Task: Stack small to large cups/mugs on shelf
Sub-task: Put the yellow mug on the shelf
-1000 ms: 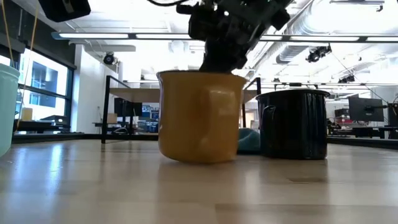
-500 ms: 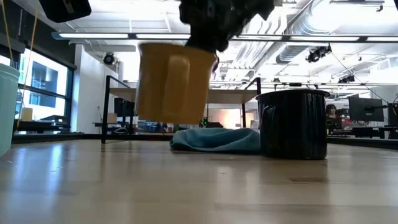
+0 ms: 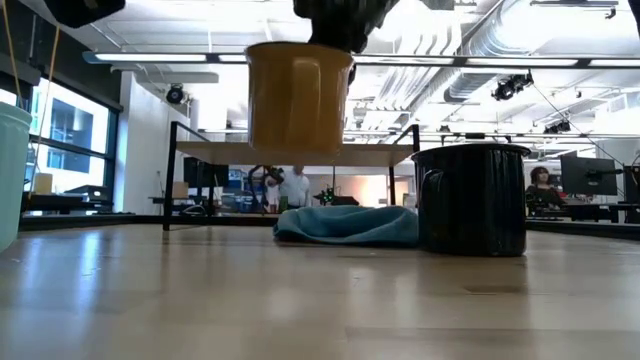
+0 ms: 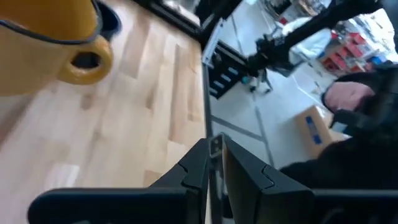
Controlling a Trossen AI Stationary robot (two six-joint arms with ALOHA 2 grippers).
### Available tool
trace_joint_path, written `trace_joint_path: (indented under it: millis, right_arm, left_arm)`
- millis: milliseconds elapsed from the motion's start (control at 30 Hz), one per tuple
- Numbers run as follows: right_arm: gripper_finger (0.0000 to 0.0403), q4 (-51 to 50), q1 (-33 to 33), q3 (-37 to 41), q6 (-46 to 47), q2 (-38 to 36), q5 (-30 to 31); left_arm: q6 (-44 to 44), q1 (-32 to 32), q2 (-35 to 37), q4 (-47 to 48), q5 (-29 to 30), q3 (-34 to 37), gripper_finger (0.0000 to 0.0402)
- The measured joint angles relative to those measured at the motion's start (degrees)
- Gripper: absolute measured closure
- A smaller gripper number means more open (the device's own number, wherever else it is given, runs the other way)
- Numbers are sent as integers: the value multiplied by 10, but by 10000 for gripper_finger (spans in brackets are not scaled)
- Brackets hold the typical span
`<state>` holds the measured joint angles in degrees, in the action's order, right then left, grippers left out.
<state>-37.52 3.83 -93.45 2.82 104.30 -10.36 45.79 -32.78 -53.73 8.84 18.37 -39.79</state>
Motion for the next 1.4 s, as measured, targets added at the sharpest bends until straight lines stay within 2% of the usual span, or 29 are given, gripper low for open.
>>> trace_joint_path:
  millis: [267,500,800,933,1133,1267,1400]
  right_arm:
    - [403,-10,25,-27,-3,0,-27]
    - [403,-18,77,-63,-3,0,-32]
    - [403,-59,135,-146,-6,26,-34]
    - [403,-108,148,-236,-26,74,-35]
    - [403,-190,159,-418,-44,175,-51]
    - [403,-88,176,-365,-19,168,-99]
    - [403,-91,193,-363,-18,168,-96]
  left_arm:
    - [-16,-73,36,25,159,0,364]
    - [-50,-110,74,37,251,0,364]
    - [-55,-111,94,64,280,0,364]
    - [-55,-111,94,64,294,0,364]
    - [-45,-111,94,64,294,0,364]
    - [-40,-111,94,64,293,0,364]
    - [-38,-111,94,67,293,0,364]
